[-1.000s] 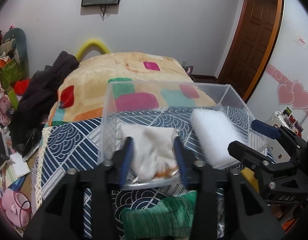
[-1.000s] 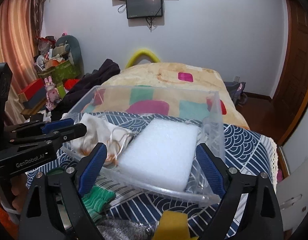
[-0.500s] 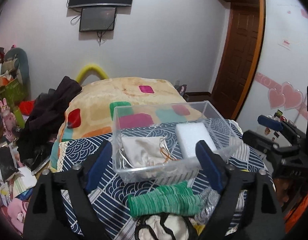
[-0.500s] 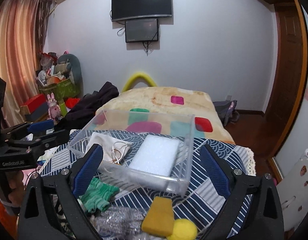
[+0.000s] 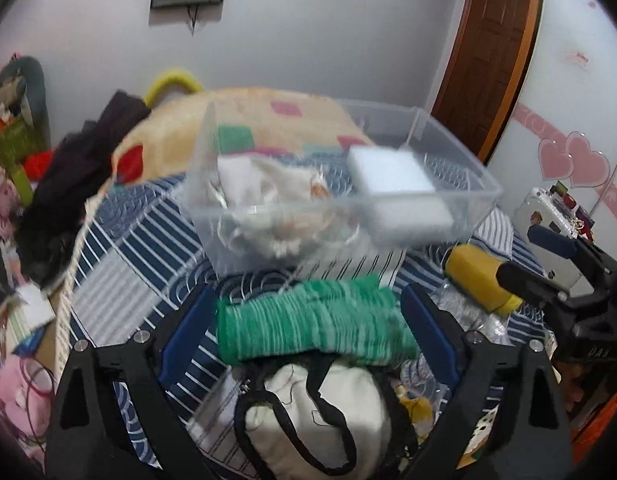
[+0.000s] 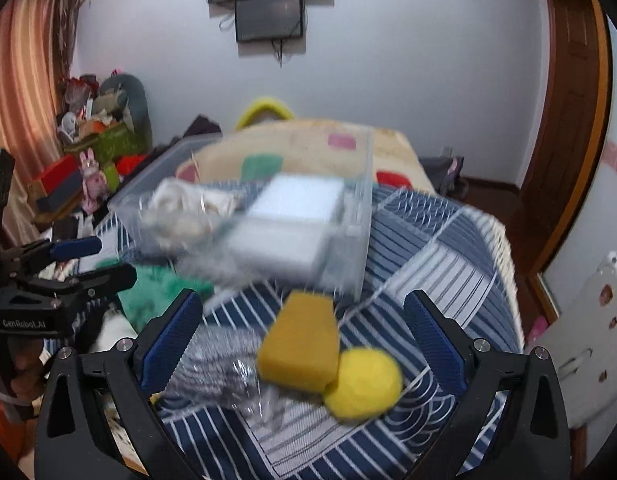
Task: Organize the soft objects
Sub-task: 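Grasp the yellow sponge with the right tool while the left grasps the green knitted cloth, then place the sponge in the box with the right tool while the left places the green cloth, then grasp the yellow felt ball with the right tool while the left grasps the black-handled bag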
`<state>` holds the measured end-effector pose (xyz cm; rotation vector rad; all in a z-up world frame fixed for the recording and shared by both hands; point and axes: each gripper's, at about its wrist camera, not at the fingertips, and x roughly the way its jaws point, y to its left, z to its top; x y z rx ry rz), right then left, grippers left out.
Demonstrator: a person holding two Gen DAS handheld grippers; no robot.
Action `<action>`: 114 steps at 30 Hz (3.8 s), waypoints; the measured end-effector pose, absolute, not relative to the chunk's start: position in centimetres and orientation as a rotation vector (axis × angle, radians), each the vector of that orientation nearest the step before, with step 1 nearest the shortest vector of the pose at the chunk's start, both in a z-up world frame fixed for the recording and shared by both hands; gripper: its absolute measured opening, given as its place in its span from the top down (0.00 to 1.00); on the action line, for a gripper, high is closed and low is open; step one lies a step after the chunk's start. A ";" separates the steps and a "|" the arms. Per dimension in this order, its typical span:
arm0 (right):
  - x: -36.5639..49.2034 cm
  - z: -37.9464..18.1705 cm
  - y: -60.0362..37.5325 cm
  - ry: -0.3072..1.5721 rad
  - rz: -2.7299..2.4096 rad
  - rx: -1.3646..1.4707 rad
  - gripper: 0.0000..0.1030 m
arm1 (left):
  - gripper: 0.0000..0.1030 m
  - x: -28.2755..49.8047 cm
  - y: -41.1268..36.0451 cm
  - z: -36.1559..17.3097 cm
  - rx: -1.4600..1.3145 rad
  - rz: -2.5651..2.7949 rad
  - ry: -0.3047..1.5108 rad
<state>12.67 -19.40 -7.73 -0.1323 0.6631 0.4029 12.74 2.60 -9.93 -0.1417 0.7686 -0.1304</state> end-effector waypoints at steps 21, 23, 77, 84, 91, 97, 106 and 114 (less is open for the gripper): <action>12.1 -9.4 -20.2 0.705 0.428 -0.126 0.62 | 0.68 12.1 3.0 -12.7 -0.193 -0.152 0.813; 11.7 -9.2 -20.3 0.697 0.432 -0.118 0.63 | 0.77 11.6 3.3 -12.5 -0.200 -0.149 0.803; 17.9 -5.7 -12.9 0.563 0.480 -0.215 0.64 | 0.89 18.8 4.1 -7.4 -0.134 -0.079 0.653; 18.7 -6.5 -12.9 0.631 0.501 -0.231 0.61 | 0.74 19.0 4.5 -8.2 -0.172 -0.098 0.686; 17.9 -5.9 -13.3 0.624 0.507 -0.247 0.48 | 0.52 17.7 4.1 -7.6 -0.165 -0.109 0.682; 16.6 -4.1 -14.5 0.565 0.494 -0.212 0.37 | 0.36 15.3 4.1 -5.2 -0.150 -0.090 0.618; 13.2 -1.2 -17.6 0.446 0.446 -0.163 0.23 | 0.04 10.3 4.4 -2.5 -0.121 -0.031 0.530; 11.6 -2.6 -19.1 0.465 0.370 -0.198 0.21 | 0.04 8.4 4.2 -6.0 -0.098 -0.016 0.635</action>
